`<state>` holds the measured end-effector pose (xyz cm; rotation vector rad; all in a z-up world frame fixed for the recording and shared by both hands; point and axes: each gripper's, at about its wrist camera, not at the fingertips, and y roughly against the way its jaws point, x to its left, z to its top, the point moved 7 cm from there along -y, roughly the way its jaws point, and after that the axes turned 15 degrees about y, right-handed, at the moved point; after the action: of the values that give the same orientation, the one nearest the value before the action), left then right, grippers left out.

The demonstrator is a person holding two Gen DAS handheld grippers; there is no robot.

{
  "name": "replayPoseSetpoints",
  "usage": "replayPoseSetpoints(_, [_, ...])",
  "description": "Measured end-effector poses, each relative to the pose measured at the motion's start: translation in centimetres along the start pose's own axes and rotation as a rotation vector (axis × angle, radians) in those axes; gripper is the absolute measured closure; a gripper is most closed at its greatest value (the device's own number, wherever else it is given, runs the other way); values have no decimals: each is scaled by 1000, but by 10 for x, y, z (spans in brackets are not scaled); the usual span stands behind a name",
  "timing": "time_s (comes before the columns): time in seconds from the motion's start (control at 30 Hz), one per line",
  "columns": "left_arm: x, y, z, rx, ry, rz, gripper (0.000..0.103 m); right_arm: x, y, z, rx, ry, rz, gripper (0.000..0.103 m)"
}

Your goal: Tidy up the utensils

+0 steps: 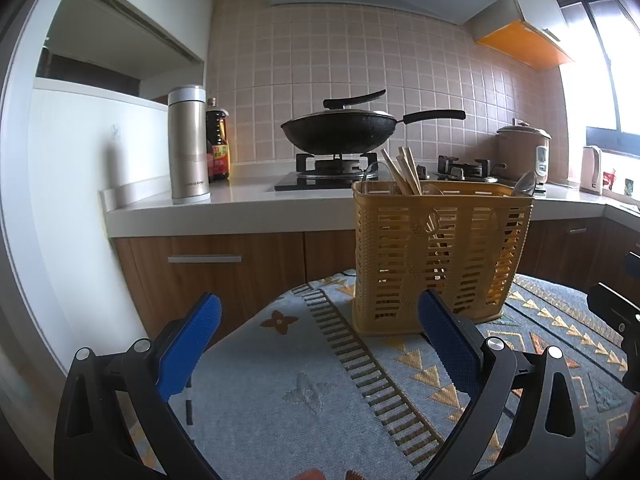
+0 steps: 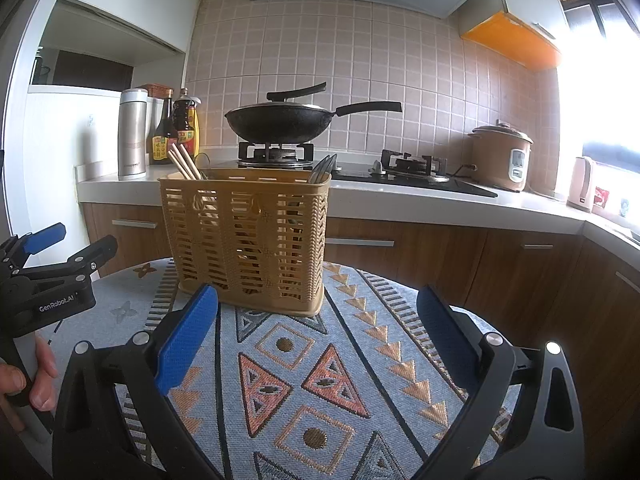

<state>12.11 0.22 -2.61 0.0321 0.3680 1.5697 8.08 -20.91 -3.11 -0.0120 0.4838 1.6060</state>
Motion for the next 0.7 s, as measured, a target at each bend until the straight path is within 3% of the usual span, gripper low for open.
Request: replayPoseSetpoints(0.7, [-2,0,0,1,-12,2,8,3,-2,0,4,7,-4,8])
